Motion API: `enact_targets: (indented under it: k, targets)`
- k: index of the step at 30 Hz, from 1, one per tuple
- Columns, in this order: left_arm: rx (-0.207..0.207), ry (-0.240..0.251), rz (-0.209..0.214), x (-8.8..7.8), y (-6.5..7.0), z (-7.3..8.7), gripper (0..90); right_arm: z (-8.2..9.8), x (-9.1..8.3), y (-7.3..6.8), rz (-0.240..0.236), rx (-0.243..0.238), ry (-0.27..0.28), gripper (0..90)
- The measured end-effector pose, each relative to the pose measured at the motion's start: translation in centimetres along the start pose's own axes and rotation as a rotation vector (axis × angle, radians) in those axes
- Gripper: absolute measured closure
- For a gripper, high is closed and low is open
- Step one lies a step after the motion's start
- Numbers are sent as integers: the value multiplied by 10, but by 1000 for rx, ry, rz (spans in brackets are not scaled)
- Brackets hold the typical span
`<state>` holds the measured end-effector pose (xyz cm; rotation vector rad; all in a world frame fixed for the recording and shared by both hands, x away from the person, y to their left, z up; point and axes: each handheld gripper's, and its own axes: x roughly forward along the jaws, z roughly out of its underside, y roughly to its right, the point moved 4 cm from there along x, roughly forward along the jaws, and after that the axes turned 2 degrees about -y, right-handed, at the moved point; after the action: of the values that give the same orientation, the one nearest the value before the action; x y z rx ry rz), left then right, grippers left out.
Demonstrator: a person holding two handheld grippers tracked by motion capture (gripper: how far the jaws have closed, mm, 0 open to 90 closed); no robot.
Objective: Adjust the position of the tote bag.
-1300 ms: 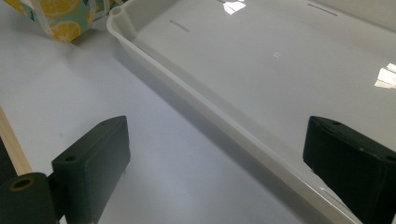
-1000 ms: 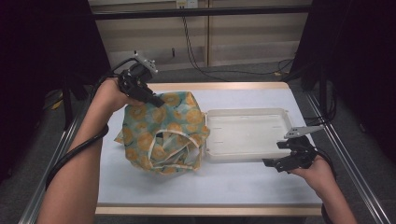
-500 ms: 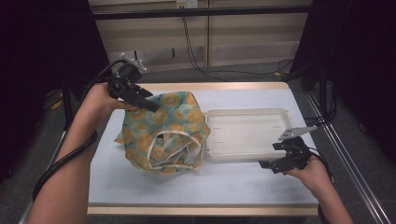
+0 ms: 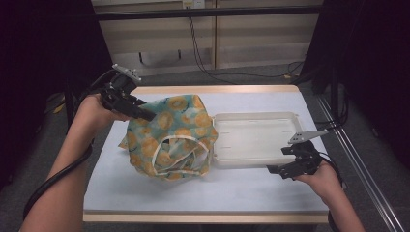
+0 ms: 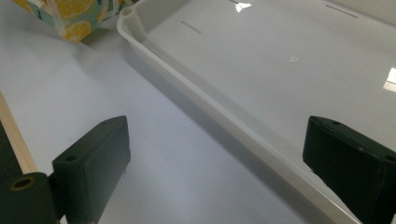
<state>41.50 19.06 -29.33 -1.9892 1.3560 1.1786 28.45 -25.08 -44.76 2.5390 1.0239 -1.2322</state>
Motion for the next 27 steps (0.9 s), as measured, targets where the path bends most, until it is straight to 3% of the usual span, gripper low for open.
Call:
enact_targets:
  k: [2,3,5,7,9,12,14,19,21,23,25,27]
  targets:
    - [-21,40,7,1,-1,-2,707,0,1,0,7,-6,-3,74]
    - [-4,40,4,1,-2,-3,793,1,1,0,6,-4,-4,74]
    - [8,44,15,1,-2,-4,882,0,1,0,3,-5,-2,74]
    - [31,26,19,1,-4,-5,897,-1,0,0,1,-11,2,74]
    - [39,33,-6,1,-3,-6,900,-2,0,-1,-10,-9,8,74]
    - [114,24,-16,1,-5,-7,900,-2,3,-1,-16,-9,6,73]
    - [141,17,-15,0,-8,-8,900,-2,5,-2,-22,-8,2,74]
    - [95,33,13,0,-11,-5,900,-3,7,-4,-24,-11,-8,74]
    - [79,45,4,0,-10,-2,898,-5,9,-5,-33,-15,-5,75]
    - [37,64,8,-3,-11,1,873,-8,11,-7,-29,-26,-8,75]
    - [-13,71,16,-4,-11,4,735,-12,13,-10,-37,-39,-8,76]
    - [-42,41,-12,-4,-10,7,575,-17,15,-13,-45,-43,-1,76]
